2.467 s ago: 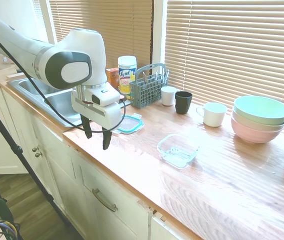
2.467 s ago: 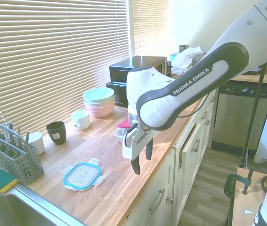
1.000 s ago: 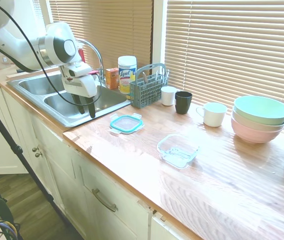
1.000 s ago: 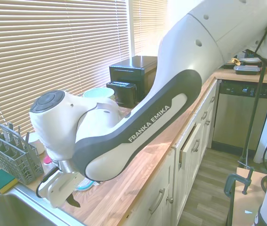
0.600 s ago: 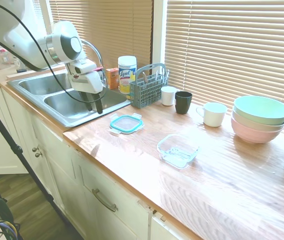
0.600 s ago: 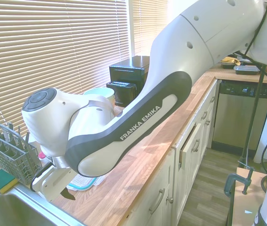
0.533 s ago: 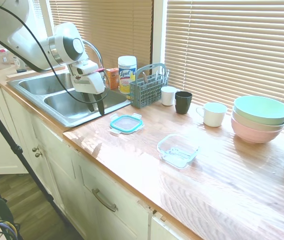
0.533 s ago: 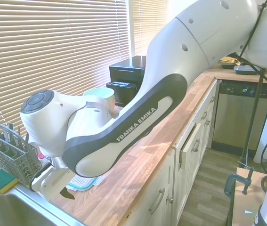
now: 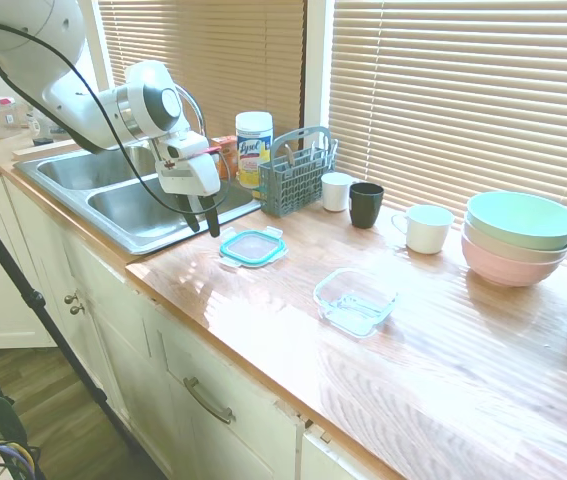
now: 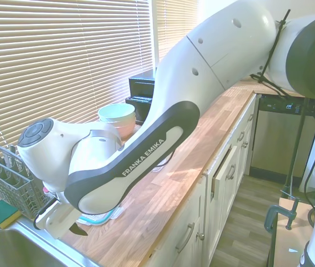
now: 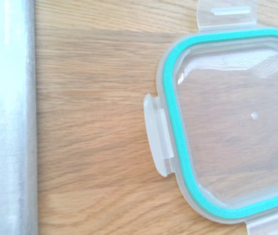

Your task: Cover the lid of the food container

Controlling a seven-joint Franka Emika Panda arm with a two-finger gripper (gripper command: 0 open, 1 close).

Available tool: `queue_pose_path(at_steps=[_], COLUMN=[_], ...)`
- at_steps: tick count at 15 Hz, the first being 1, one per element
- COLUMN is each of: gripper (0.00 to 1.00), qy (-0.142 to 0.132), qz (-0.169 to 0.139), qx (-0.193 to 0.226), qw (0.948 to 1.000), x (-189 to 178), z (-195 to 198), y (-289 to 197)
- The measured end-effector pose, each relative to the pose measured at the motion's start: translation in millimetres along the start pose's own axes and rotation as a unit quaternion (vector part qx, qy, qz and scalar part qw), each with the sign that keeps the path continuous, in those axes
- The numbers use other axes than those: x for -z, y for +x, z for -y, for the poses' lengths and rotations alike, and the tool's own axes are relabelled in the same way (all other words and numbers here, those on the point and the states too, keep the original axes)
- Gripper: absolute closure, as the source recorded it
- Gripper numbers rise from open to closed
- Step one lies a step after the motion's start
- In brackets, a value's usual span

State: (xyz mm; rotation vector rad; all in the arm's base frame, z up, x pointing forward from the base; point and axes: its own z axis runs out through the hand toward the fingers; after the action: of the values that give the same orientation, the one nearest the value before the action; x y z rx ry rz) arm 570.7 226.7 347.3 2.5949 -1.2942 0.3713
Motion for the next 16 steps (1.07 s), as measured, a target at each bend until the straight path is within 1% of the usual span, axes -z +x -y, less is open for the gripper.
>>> queue_pose_path(at_steps=[4, 8, 13, 16], gripper=[0.0, 0.0, 0.0, 0.0], qy=[-0.008, -0.005, -0.009, -0.006], qz=[-0.008, -0.019, -0.025, -0.027], qx=[-0.005, -0.001, 0.002, -0.003], qw=[0.9999, 0.9998, 0.9996, 0.9996], x=[-14, -14, -24, -25], z=[5, 12, 20, 27], y=[2, 5, 7, 14])
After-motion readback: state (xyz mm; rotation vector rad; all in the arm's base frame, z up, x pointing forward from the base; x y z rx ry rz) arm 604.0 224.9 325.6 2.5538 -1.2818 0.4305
